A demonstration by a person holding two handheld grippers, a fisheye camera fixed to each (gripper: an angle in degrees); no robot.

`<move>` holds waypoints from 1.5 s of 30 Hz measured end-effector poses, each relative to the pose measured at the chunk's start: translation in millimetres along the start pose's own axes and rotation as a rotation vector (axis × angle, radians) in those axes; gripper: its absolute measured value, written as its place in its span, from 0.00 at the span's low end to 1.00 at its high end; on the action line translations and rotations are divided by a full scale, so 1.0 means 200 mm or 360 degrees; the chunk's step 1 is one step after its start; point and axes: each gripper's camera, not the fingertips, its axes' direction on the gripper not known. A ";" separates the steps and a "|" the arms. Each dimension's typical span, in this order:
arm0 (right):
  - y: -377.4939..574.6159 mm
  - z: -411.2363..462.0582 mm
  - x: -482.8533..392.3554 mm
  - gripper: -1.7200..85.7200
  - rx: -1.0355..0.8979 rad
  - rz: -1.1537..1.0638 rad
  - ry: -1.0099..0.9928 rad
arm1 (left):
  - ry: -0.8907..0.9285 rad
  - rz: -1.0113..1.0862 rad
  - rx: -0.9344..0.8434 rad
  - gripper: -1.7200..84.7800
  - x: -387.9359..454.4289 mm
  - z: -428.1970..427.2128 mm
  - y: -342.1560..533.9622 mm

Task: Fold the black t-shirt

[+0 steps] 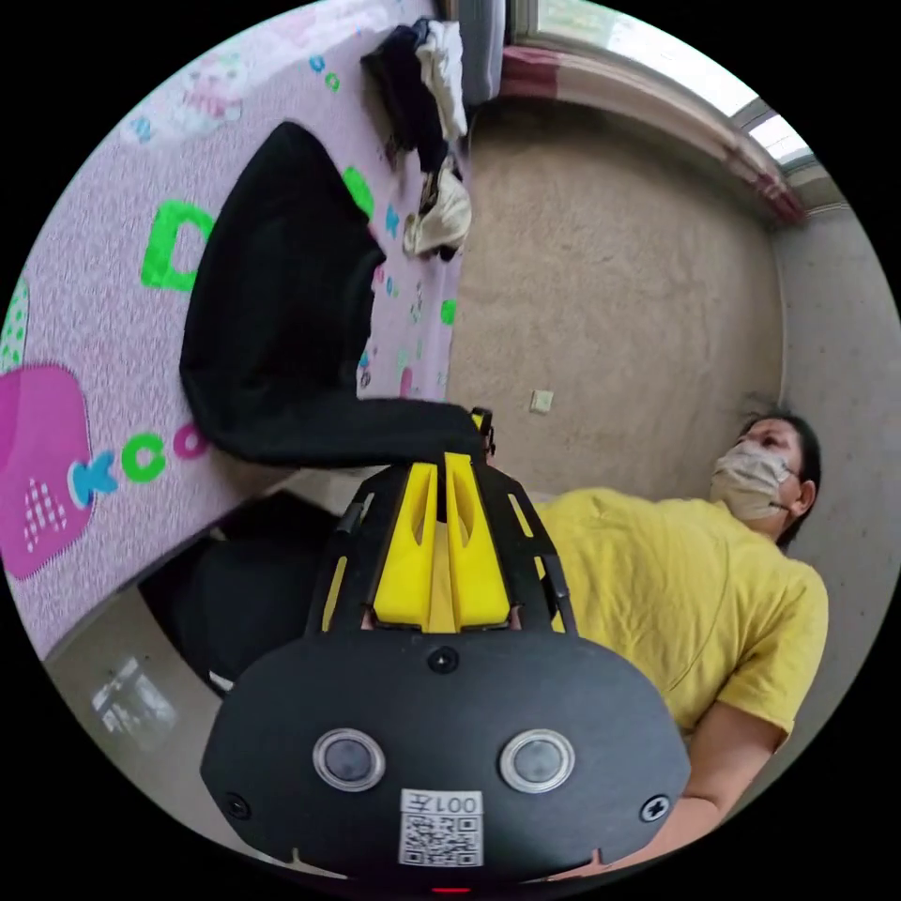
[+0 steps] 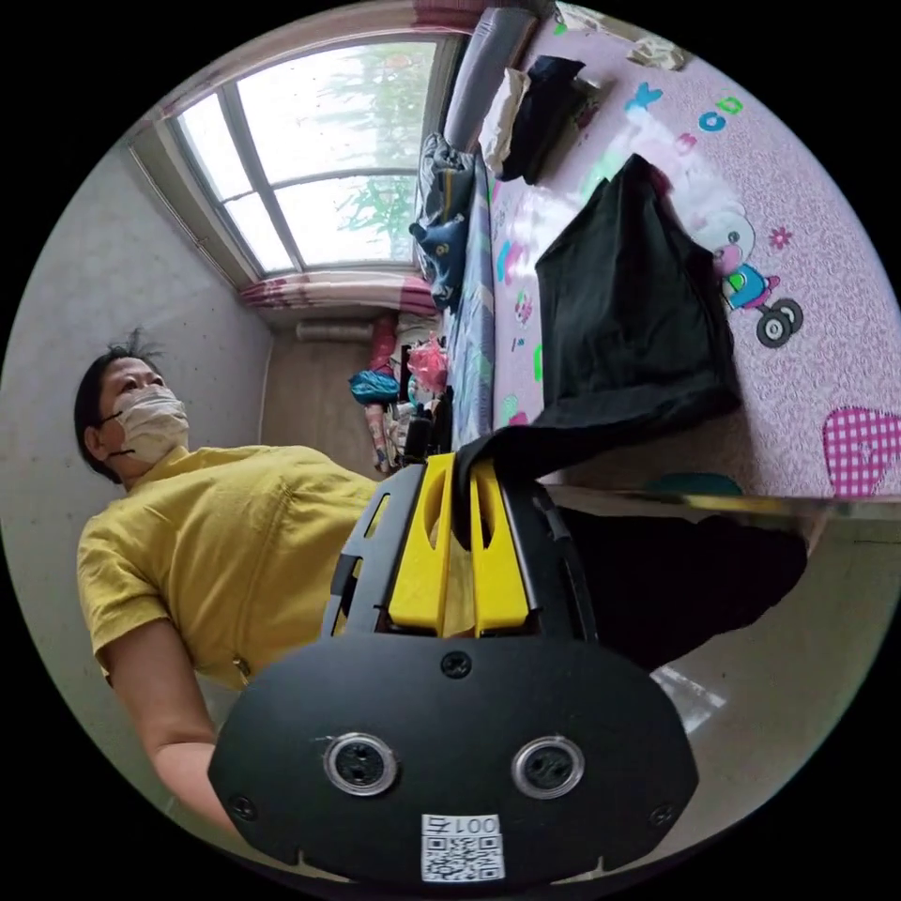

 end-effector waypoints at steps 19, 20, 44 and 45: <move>-1.43 0.19 0.69 0.08 0.0350 0.0651 0.0063 | -0.0143 -0.0455 0.1085 0.01 -0.30 -0.29 -1.26; -1.43 0.19 0.69 0.10 0.0352 0.0641 0.0049 | -0.0121 -0.0502 0.1138 0.01 -0.34 -0.28 -1.26; -1.63 0.87 0.21 0.03 -0.0470 -0.0424 0.0969 | -0.0918 0.0025 0.0816 0.00 -0.14 0.33 -1.71; -1.64 0.88 0.24 0.03 -0.0436 -0.0382 0.1104 | -0.0932 0.0005 0.0810 0.00 -0.17 0.32 -1.73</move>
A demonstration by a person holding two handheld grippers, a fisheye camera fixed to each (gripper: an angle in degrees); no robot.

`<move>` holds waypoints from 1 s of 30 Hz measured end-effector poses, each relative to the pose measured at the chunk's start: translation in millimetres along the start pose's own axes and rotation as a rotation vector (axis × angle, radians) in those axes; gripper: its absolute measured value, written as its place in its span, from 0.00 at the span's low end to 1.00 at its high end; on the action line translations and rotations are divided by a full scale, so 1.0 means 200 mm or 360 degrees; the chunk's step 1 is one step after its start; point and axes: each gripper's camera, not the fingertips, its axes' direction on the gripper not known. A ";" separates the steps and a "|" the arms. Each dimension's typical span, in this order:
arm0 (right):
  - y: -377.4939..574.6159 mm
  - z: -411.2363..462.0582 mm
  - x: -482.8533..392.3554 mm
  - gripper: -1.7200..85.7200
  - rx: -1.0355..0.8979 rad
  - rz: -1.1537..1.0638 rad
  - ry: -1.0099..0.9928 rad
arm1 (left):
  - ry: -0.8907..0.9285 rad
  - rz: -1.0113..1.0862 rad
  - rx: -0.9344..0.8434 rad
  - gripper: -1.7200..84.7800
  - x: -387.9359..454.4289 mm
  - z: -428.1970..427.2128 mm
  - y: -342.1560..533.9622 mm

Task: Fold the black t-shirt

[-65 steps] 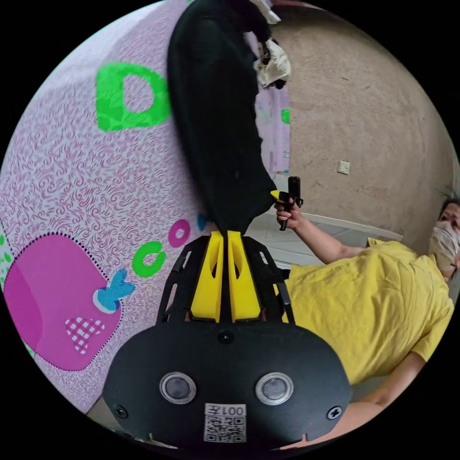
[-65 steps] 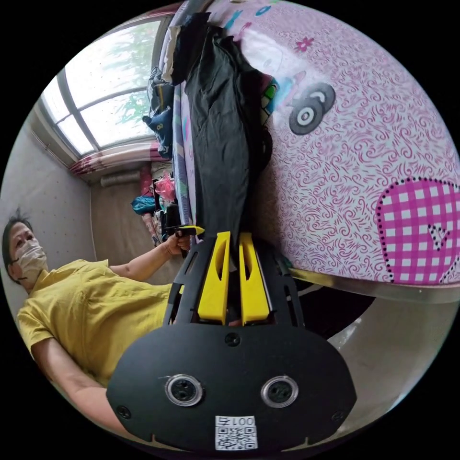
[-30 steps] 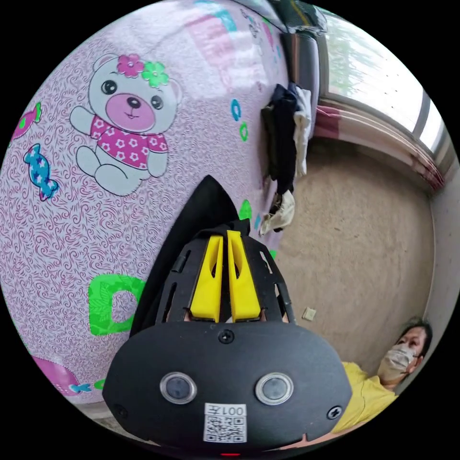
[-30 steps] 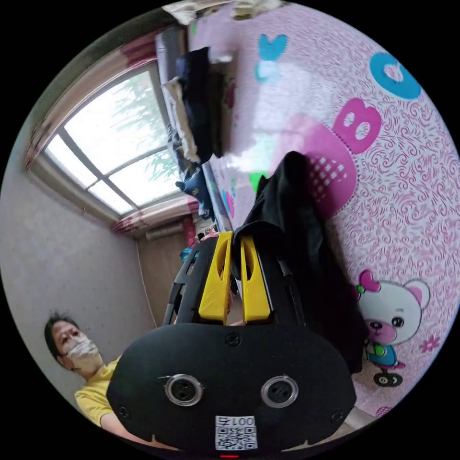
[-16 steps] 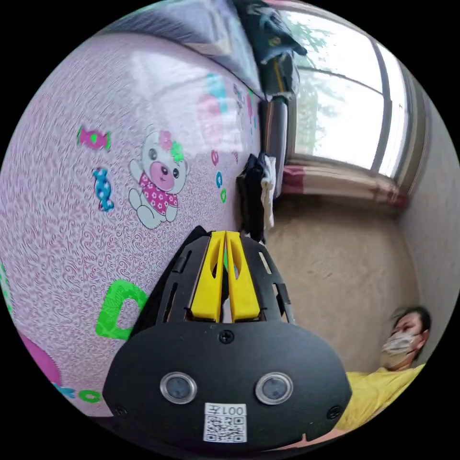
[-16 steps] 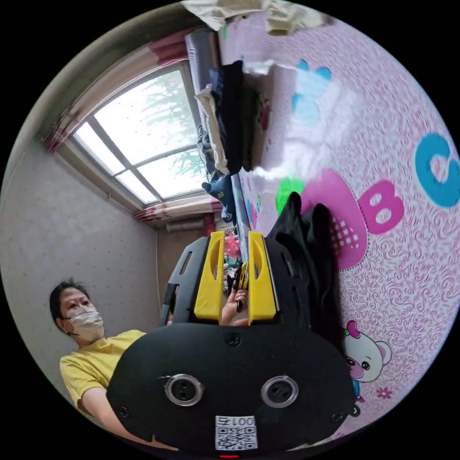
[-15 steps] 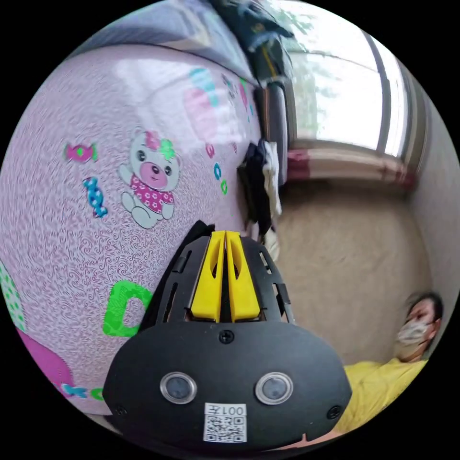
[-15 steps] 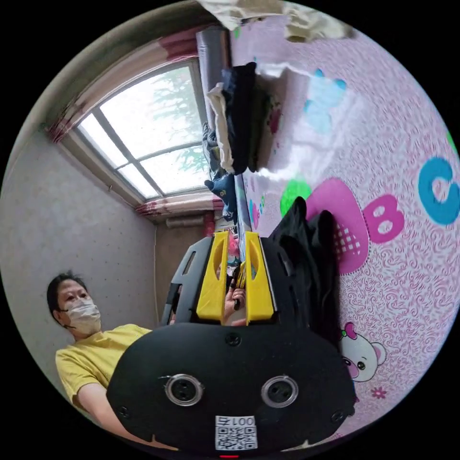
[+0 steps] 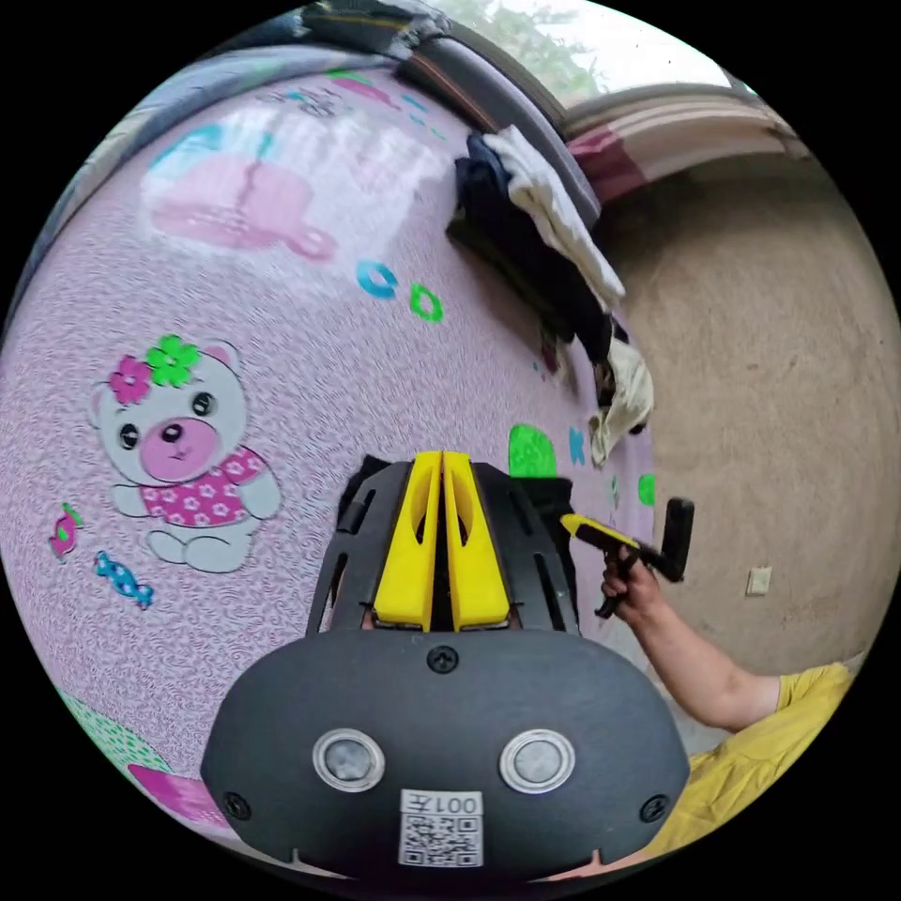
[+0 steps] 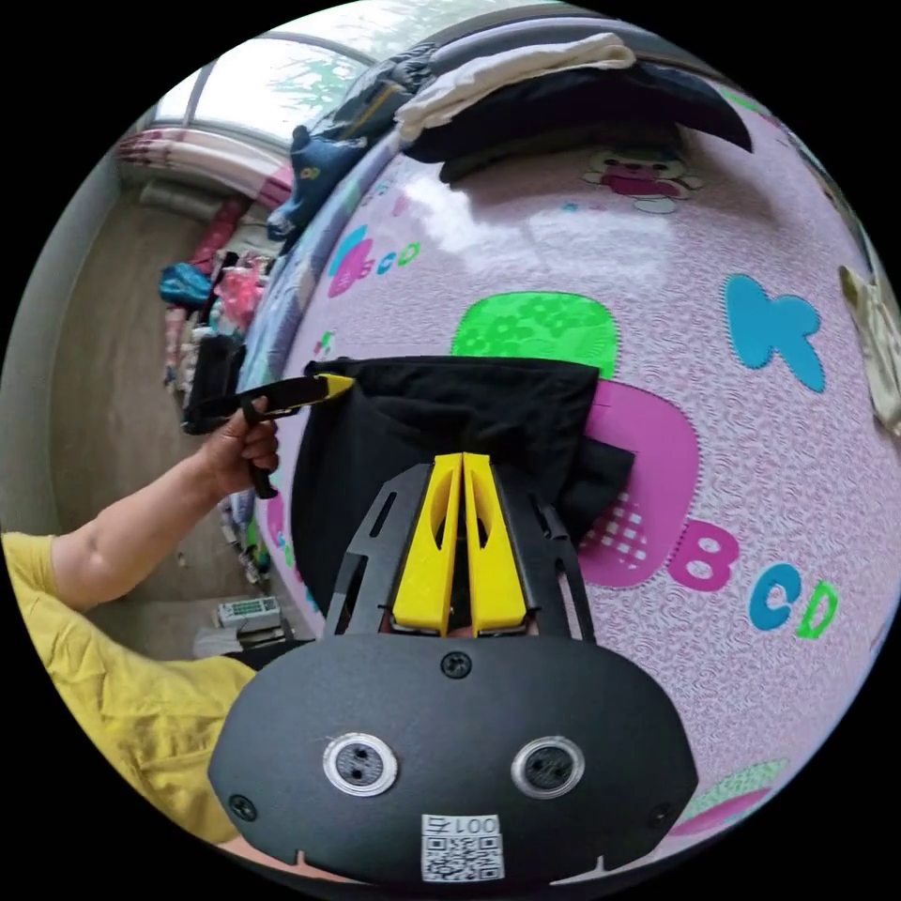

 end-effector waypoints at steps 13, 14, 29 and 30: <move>0.52 -0.30 0.25 0.07 0.0219 0.0305 -0.0339 | 0.0001 -0.0181 0.0080 0.01 -0.26 -0.40 0.42; 0.60 -0.28 0.25 0.09 0.0168 0.0320 -0.0421 | 0.0010 -0.0215 -0.0010 0.02 -0.29 -0.39 0.52; 1.17 0.04 0.27 0.15 0.0372 0.0895 -0.1038 | 0.0537 -0.0760 -0.0089 0.08 -0.55 -0.15 1.26; 1.19 0.07 0.27 0.16 0.0478 0.0968 -0.1095 | 0.0565 -0.0779 -0.0059 0.08 -0.55 -0.14 1.28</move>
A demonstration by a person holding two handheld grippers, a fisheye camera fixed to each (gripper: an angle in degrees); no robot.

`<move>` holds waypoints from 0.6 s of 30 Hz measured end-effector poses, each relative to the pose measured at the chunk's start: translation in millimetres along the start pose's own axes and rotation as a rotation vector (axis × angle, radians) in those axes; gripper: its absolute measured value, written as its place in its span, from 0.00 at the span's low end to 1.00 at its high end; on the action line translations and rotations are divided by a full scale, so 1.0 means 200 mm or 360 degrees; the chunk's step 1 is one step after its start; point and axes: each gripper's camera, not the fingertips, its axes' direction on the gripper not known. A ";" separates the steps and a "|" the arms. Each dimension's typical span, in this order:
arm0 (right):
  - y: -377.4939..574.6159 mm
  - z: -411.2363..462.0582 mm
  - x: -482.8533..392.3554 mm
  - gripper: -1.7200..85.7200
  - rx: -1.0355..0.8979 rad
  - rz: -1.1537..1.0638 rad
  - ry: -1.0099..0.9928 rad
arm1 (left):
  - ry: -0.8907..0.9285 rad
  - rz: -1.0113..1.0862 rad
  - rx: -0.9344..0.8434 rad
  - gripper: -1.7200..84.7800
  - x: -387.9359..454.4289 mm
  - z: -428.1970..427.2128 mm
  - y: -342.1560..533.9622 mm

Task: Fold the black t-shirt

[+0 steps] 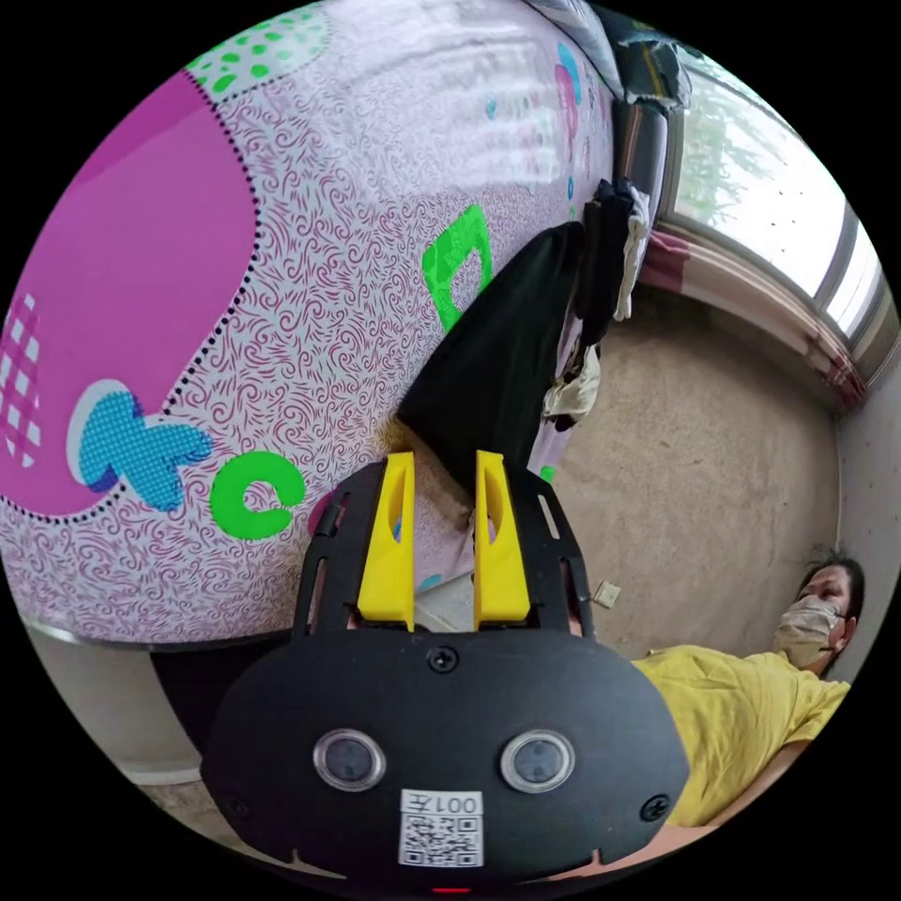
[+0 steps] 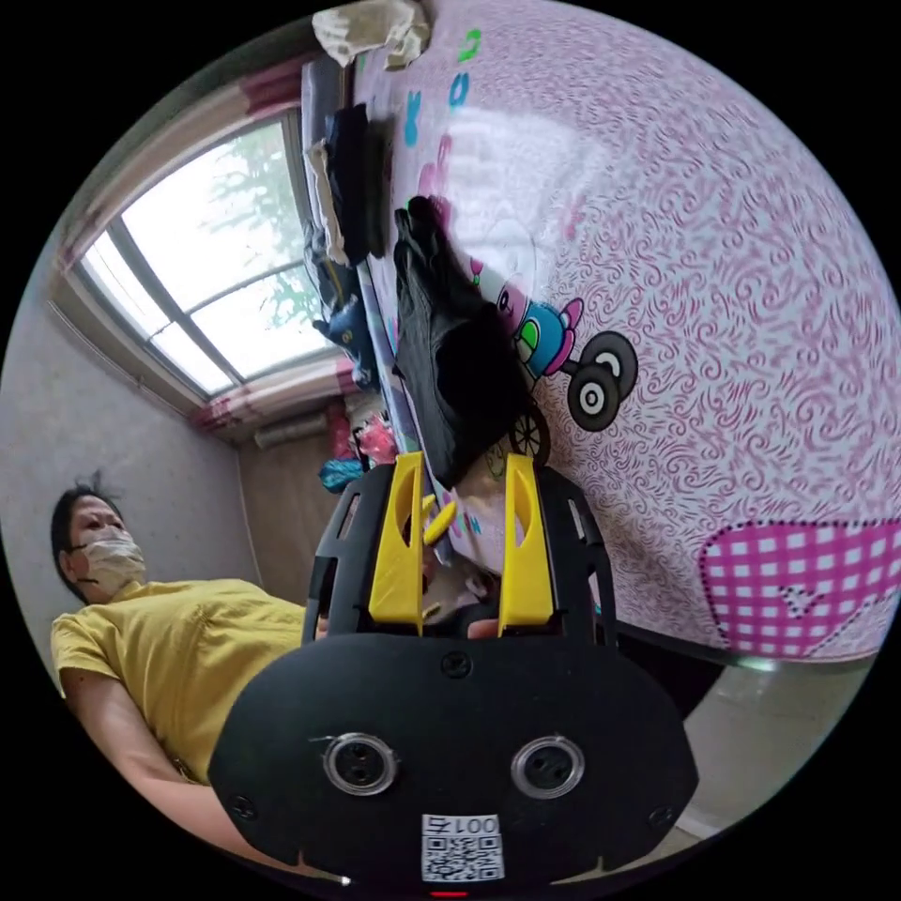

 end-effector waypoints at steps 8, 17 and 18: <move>-0.01 0.13 0.05 0.16 0.0367 0.0028 -0.0123 | 0.0261 -0.0114 0.0290 0.06 -0.15 0.06 0.15; -0.12 0.28 0.04 0.04 0.0472 -0.0001 -0.0179 | 0.0334 -0.0086 0.0457 0.02 -0.13 0.10 0.32; -0.12 0.29 0.03 0.03 0.0459 -0.0023 -0.0232 | 0.0315 -0.0062 0.0462 0.01 -0.12 0.10 0.33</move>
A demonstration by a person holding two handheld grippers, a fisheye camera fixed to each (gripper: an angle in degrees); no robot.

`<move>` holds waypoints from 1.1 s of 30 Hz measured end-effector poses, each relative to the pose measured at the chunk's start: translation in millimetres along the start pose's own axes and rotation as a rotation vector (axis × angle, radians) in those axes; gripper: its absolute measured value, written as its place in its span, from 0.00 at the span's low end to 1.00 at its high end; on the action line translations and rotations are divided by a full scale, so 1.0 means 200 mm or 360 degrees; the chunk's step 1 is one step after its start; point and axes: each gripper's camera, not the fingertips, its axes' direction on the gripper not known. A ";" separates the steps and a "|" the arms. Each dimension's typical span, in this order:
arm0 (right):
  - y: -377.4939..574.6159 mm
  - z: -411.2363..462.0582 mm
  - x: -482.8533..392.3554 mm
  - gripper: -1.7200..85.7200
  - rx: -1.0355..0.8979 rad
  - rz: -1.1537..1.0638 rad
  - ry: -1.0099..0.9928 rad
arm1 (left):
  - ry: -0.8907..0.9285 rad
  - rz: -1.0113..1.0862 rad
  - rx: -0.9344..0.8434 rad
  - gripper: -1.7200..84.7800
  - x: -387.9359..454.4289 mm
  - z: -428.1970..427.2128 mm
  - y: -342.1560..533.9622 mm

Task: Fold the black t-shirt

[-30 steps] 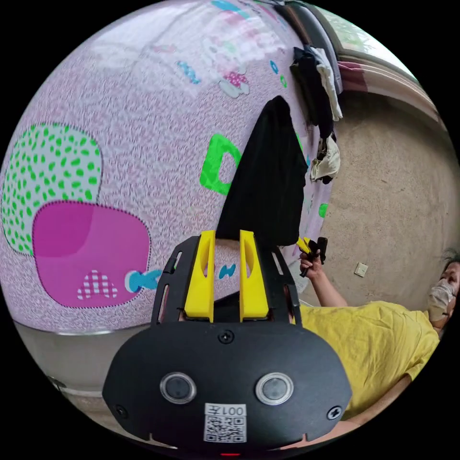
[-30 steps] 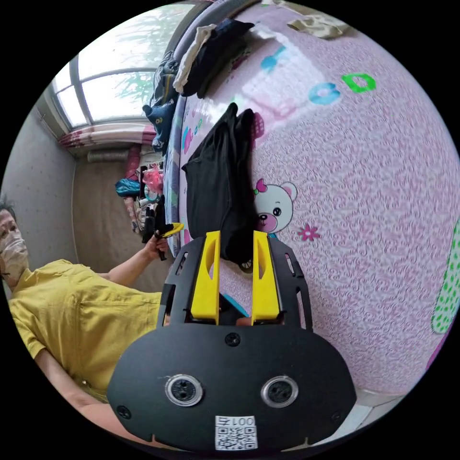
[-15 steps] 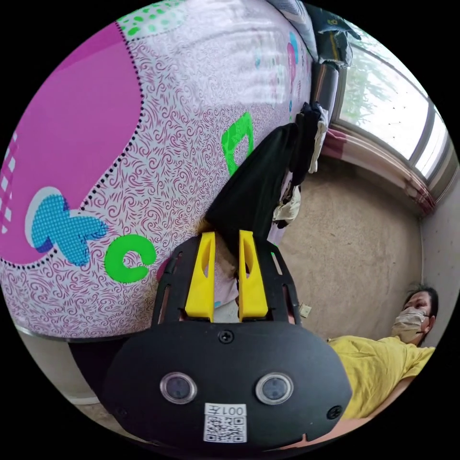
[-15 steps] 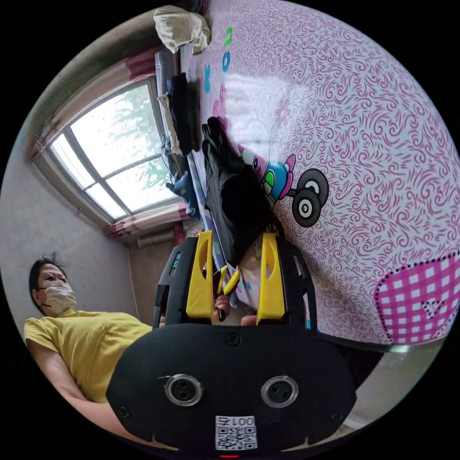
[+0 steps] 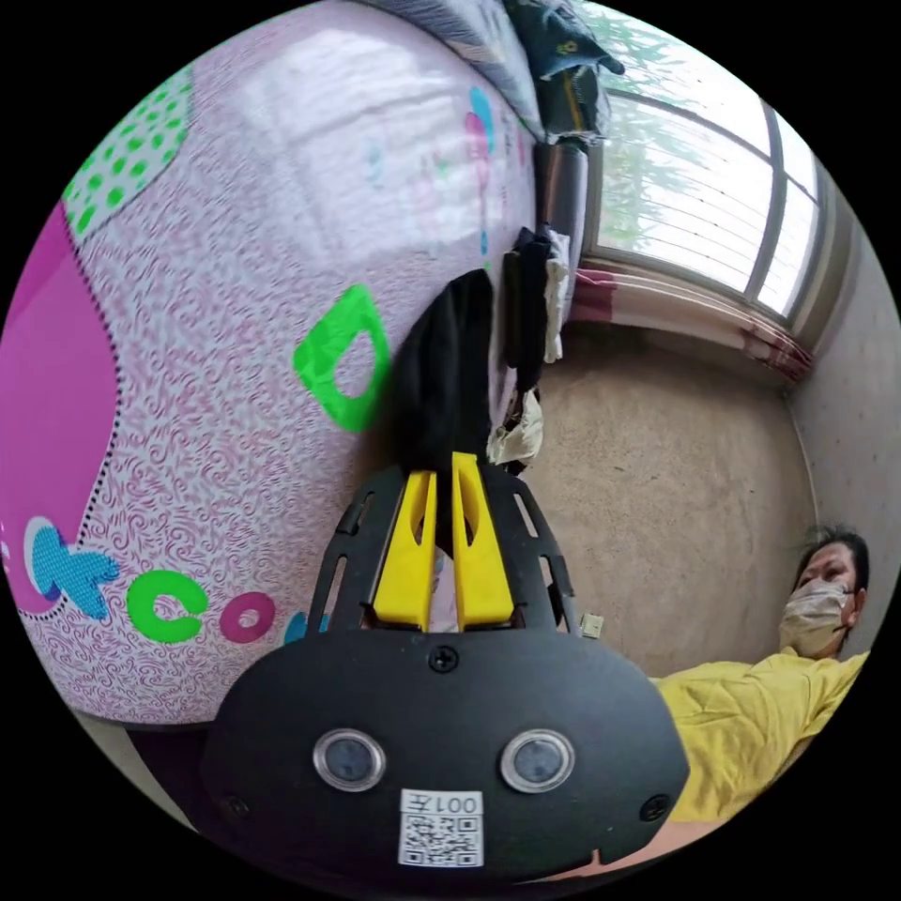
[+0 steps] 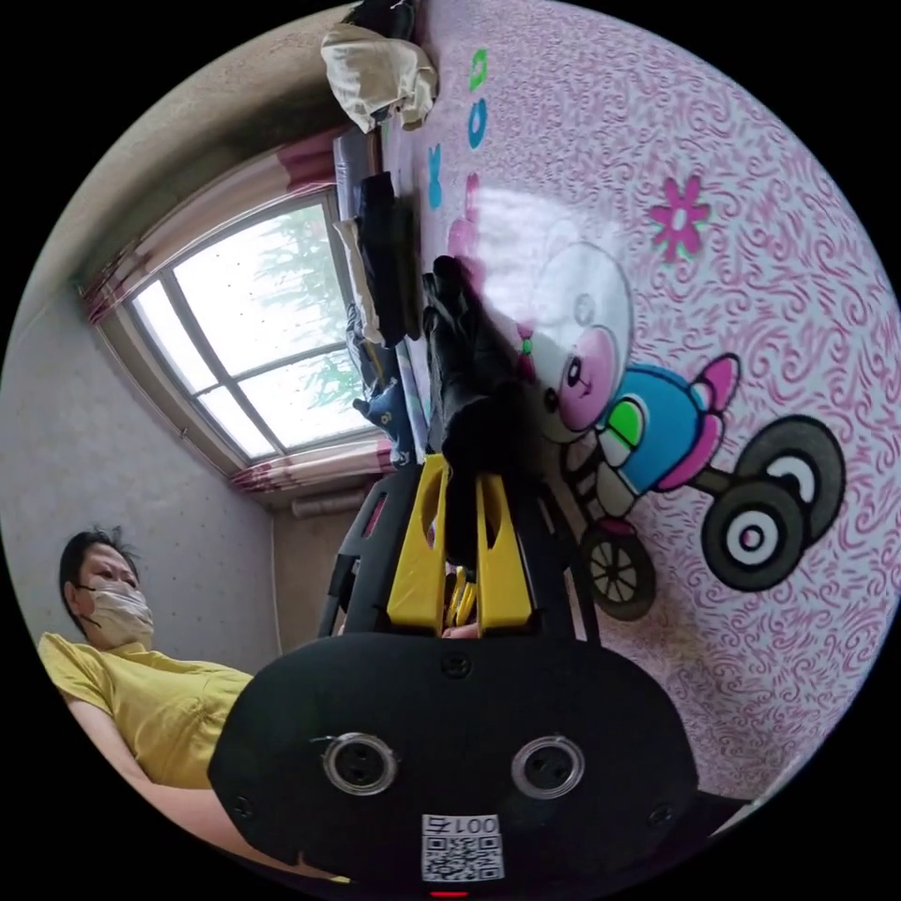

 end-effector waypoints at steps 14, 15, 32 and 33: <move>-0.08 0.15 -0.64 0.03 -0.0383 -0.0587 -0.0354 | 0.0372 0.0565 0.0161 0.01 0.68 -0.35 0.66; -0.08 0.17 -0.68 0.03 -0.0409 -0.0626 -0.0399 | 0.0387 0.0581 0.0175 0.01 0.71 -0.37 0.69; 0.22 0.68 -1.13 0.03 -0.0749 -0.0927 -0.0925 | 0.0740 0.0936 0.0707 0.01 1.26 -1.08 1.83; 0.29 0.75 -1.16 0.03 -0.0803 -0.0948 -0.0954 | 0.0750 0.0948 0.0736 0.01 1.27 -1.13 1.88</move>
